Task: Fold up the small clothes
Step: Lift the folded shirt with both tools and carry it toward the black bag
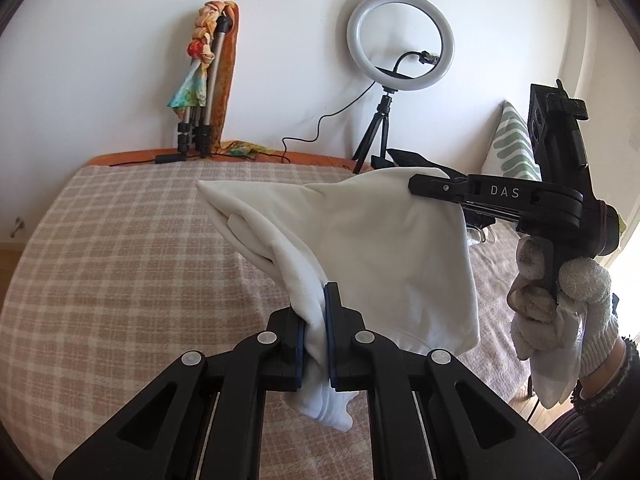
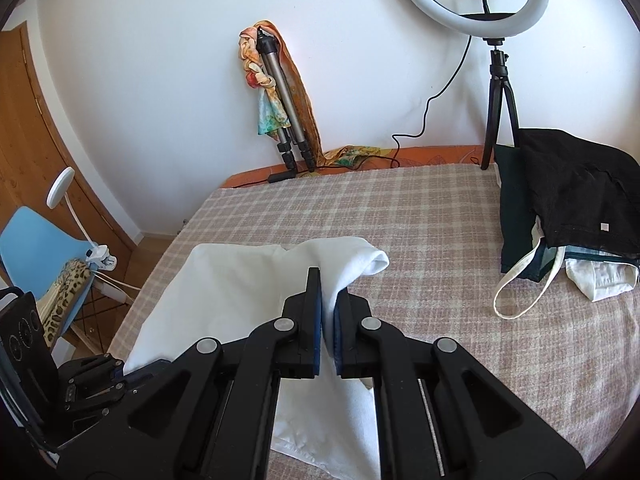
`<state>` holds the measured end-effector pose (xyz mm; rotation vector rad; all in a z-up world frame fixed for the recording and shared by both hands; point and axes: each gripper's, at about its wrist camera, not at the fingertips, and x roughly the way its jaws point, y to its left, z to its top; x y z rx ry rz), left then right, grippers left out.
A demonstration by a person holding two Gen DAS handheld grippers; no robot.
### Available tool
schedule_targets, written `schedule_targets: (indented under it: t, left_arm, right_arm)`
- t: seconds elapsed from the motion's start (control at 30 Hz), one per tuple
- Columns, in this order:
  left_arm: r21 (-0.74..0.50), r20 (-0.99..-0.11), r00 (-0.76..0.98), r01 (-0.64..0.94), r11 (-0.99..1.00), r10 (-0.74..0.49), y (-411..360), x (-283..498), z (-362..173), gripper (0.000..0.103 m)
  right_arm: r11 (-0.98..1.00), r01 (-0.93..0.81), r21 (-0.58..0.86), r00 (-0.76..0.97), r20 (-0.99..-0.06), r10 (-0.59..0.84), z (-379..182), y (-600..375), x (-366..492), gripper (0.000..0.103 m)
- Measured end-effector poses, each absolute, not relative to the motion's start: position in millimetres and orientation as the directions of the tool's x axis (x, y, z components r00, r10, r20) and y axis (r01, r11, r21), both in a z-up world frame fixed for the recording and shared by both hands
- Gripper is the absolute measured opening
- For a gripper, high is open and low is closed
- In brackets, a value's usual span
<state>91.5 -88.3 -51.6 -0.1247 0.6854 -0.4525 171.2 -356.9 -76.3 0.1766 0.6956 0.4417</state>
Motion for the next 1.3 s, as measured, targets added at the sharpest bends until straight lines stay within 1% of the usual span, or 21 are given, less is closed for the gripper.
schedule_targets:
  t: [0.2,0.47,0.63,0.83,1.07,1.3]
  left_arm:
    - [-0.265,-0.564,0.67,0.407,0.874,-0.483,-120.4,92.8,-47.6,0.007]
    - [-0.287,-0.571,0.635,0.439,0.851,-0.52,-164.8,96.3,-54.6,0.007]
    - [-0.277,-0.562,0.63,0.467,0.84,-0.536,-193.4,101.8,-45.8,0.007]
    - [-0.243,-0.555,0.62,0.518,0.82,-0.555,-233.6,111.2,-32.9,0.007]
    - [-0.24,-0.533,0.591,0.58,0.778,-0.605,-283.7,134.4,-17.6,0.007]
    - [-0.223,-0.495,0.595,0.617,0.754,-0.633,-327.5,174.7,1.3,0.007]
  right_arm:
    - [0.924,-0.296,0.242,0.724,-0.574,0.382,-77.6,-394.1,158.8,0.006]
    - [0.944,-0.245,0.222,0.756,-0.566,0.329,-79.7,-432.4,154.6,0.006]
    - [0.947,-0.217,0.237,0.784,-0.536,0.313,-77.0,-461.0,155.0,0.006]
    - [0.947,-0.16,0.277,0.783,-0.549,0.293,-84.0,-508.7,159.7,0.005]
    - [0.966,-0.106,0.234,0.823,-0.524,0.218,-58.4,-561.8,166.3,0.006]
    - [0.977,-0.047,0.209,0.856,-0.496,0.147,-25.7,-611.5,206.7,0.005]
